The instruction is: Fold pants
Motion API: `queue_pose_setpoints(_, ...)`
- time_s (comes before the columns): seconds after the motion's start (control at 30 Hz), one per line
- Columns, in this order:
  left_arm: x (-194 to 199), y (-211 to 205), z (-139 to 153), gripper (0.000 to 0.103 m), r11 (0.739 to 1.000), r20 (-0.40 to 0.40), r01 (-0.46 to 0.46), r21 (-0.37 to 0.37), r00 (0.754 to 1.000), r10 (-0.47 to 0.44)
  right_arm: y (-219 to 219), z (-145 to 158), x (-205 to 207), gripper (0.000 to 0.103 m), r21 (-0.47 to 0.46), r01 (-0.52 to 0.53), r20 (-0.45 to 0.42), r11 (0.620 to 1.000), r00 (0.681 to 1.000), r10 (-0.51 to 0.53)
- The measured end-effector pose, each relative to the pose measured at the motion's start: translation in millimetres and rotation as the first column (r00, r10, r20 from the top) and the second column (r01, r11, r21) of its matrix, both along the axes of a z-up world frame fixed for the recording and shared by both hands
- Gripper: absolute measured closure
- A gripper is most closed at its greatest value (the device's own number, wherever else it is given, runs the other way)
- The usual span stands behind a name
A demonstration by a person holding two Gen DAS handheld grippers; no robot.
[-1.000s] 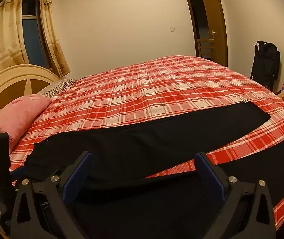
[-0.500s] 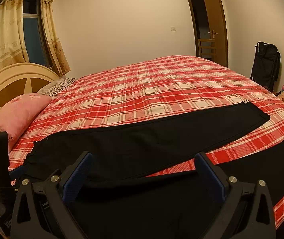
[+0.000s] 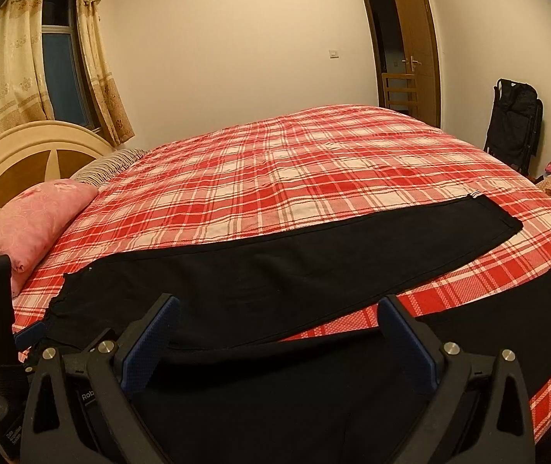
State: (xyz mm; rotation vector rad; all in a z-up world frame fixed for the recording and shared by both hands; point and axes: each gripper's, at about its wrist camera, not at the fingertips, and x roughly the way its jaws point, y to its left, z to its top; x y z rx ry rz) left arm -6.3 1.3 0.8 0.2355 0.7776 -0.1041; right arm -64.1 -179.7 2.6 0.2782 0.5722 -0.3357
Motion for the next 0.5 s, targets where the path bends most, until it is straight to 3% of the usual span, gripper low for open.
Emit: queue_pose_setpoints(0.5, -1.2, -0.9, 0.4, 0.0, 1.0, 0.0, -0.001, 0.0, 1.0, 0.001, 1.7, 0.8, 0.9, 0.001, -0.001, -0.003, 0.001, 1.0, 1.0, 0.003)
